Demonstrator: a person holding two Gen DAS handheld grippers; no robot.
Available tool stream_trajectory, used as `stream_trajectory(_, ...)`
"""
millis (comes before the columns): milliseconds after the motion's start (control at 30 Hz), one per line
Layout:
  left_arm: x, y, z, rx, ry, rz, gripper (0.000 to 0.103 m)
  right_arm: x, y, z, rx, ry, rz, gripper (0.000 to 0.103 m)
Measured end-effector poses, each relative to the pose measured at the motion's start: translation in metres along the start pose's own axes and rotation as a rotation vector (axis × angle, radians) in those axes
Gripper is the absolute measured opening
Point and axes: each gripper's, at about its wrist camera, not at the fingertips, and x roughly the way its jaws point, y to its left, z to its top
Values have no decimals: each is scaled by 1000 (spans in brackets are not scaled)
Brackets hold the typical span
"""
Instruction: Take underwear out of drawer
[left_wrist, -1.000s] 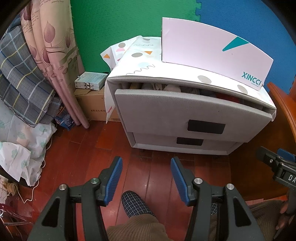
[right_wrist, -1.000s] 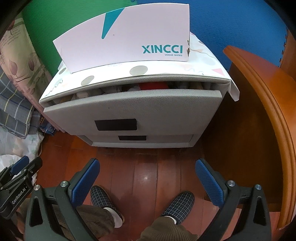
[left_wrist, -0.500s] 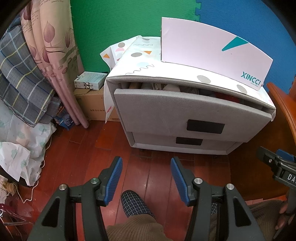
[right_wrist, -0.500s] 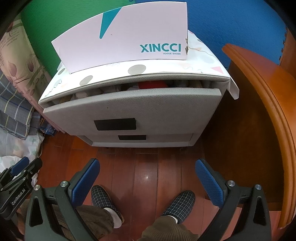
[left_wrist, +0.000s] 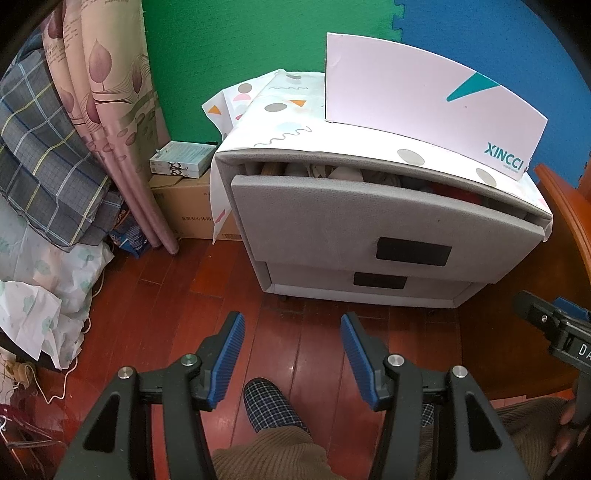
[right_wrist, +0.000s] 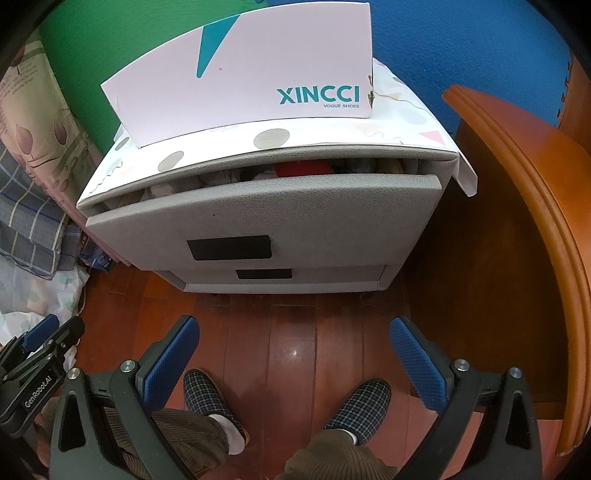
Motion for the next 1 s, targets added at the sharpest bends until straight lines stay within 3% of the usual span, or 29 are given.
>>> stream_trajectory(800,1,4,-1,-5,6,-11,55,0,-1,0,3,0,3,102)
stream_trajectory(1000,2,16,2,-66,17,-101,55,0,-5,0,17,1,14,103)
